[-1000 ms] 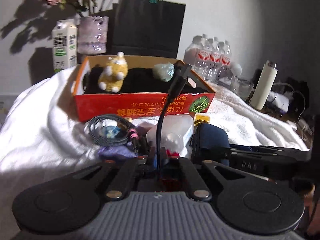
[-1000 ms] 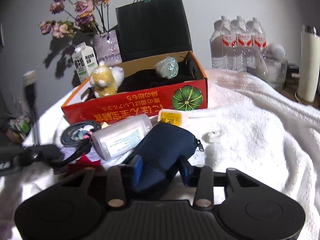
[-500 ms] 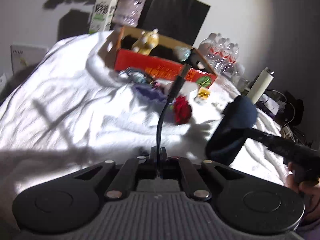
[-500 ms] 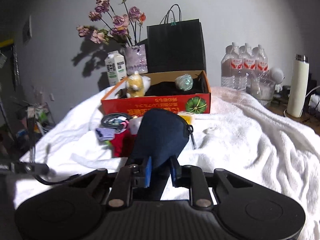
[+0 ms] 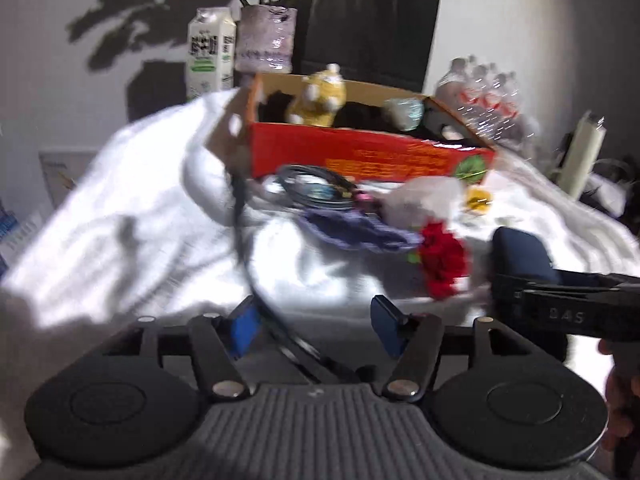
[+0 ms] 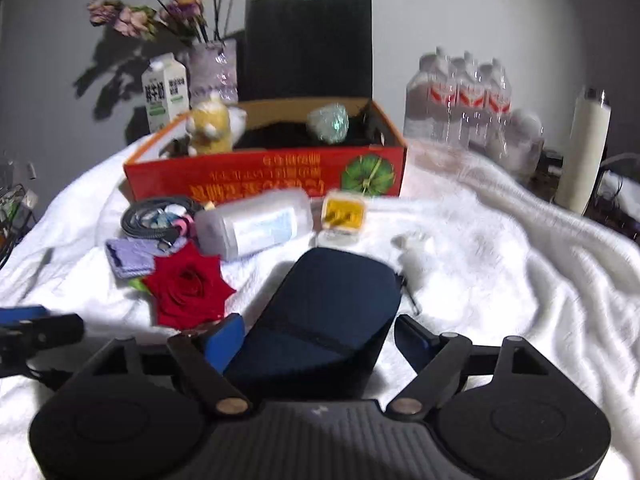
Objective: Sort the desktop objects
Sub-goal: 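Lift the navy pouch with the right tool while the left tool grasps the cable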
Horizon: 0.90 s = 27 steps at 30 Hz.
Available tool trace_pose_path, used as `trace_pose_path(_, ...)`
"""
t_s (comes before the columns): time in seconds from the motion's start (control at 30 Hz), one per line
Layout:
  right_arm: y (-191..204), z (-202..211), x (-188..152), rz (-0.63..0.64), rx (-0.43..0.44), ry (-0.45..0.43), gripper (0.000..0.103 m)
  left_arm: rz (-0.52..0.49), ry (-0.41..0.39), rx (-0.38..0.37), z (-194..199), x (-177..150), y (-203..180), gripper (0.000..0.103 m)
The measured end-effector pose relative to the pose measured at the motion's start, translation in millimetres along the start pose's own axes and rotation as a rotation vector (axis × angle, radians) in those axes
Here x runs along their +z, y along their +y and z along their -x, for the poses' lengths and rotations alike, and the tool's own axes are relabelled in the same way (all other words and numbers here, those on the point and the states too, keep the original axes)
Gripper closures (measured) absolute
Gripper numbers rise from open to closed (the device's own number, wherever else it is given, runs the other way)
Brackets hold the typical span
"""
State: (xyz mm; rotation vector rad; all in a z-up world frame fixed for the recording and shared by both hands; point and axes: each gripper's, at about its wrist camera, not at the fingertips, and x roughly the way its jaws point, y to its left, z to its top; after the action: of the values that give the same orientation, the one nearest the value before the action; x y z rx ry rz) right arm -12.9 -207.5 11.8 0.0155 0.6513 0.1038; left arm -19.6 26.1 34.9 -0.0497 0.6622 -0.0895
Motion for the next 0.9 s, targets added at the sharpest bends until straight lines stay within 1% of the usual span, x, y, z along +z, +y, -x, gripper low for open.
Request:
trace_pose_path(0.07, 2, -6, -3, -0.002, -0.015, -0.008, 0.024, 0.029, 0.024, 0.042, -5, 0, 10, 0.039)
trace_pose_path(0.1, 4, -7, -4, 0.009, -0.021, -0.012, 0.028, 0.049, 0.035, 0.043, -7, 0, 17, 0.036)
trace_pose_path(0.13, 6, -5, -3, 0.021, -0.022, -0.019, 0.036, 0.067, 0.047, 0.034, -8, -1, 22, 0.035)
trace_pose_path(0.17, 8, -3, -3, 0.037, -0.025, -0.028, 0.038, 0.078, 0.05, 0.023, -5, -1, 27, 0.035)
trace_pose_path(0.23, 12, 5, -1, 0.081, -0.023, -0.039, 0.043, 0.087, 0.049, 0.036, 6, -2, 32, 0.027)
trace_pose_path(0.27, 12, 10, 0, 0.091, -0.005, -0.043, 0.043, 0.09, 0.038, 0.043, 13, -4, 36, 0.027)
trace_pose_path(0.33, 10, 22, 0, 0.087, 0.051, -0.046, 0.043, 0.126, 0.02, 0.012, 21, -7, 47, 0.027)
trace_pose_path(0.37, 9, 28, -1, 0.087, 0.079, -0.05, 0.043, 0.157, 0.017, 0.017, 21, -7, 53, 0.027)
trace_pose_path(0.4, 10, 33, -2, 0.09, 0.1, -0.053, 0.043, 0.174, 0.019, 0.05, 18, -5, 57, 0.027)
trace_pose_path(0.43, 11, 37, -3, 0.094, 0.114, -0.053, 0.043, 0.189, 0.023, 0.082, 13, -3, 62, 0.03)
trace_pose_path(0.47, 13, 39, -4, 0.102, 0.125, -0.051, 0.043, 0.211, 0.022, 0.097, 8, 1, 66, 0.035)
trace_pose_path(0.5, 15, 41, -5, 0.11, 0.133, -0.05, 0.043, 0.236, 0.017, 0.092, 4, 3, 71, 0.049)
trace_pose_path(0.53, 17, 42, -7, 0.113, 0.138, -0.052, 0.043, 0.255, 0.032, 0.084, -1, 6, 75, 0.061)
trace_pose_path(0.57, 19, 43, -8, 0.117, 0.143, -0.05, 0.043, 0.259, 0.055, 0.095, -5, 9, 76, 0.08)
trace_pose_path(0.6, 20, 45, -9, 0.123, 0.147, -0.05, 0.043, 0.253, 0.058, 0.107, -6, 10, 77, 0.085)
trace_pose_path(0.63, 21, 47, -10, 0.129, 0.15, -0.051, 0.043, 0.247, 0.066, 0.102, -4, 11, 76, 0.087)
trace_pose_path(0.7, 23, 52, -13, 0.141, 0.155, -0.054, 0.043, 0.212, 0.056, 0.105, 7, 9, 69, 0.093)
trace_pose_path(0.73, 23, 55, -15, 0.147, 0.158, -0.058, 0.043, 0.209, 0.052, 0.095, 15, 6, 66, 0.094)
trace_pose_path(0.8, 22, 61, -17, 0.15, 0.163, -0.063, 0.043, 0.212, 0.048, 0.046, 33, -1, 61, 0.098)
trace_pose_path(0.83, 22, 65, -19, 0.154, 0.164, -0.067, 0.043, 0.199, 0.045, 0.03, 41, -4, 58, 0.098)
trace_pose_path(0.9, 21, 71, -21, 0.156, 0.167, -0.073, 0.043, 0.191, 0.046, 0.039, 53, -12, 53, 0.099)
